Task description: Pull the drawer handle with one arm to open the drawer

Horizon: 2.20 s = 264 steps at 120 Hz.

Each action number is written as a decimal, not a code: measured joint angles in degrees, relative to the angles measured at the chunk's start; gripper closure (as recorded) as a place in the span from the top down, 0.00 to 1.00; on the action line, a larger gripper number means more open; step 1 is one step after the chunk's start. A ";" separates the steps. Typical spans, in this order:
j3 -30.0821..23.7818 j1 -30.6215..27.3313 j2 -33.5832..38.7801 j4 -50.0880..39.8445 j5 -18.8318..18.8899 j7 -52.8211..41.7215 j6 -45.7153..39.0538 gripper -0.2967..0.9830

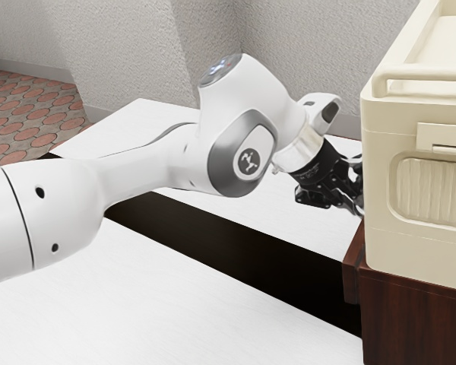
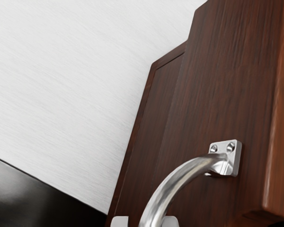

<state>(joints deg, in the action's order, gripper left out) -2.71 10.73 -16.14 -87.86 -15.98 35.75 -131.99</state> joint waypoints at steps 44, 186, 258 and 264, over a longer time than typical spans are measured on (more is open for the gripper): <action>0.98 0.04 1.08 -1.37 0.42 0.47 0.15 0.16; 8.21 -0.77 9.57 -11.68 0.32 1.53 0.02 0.15; 11.97 -1.33 12.55 -14.84 -0.67 -0.19 -0.31 0.15; 12.16 -1.18 12.73 -14.98 -0.70 -0.34 -0.32 0.15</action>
<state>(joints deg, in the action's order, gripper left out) 9.45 9.54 -3.41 -102.85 -16.68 35.41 -132.31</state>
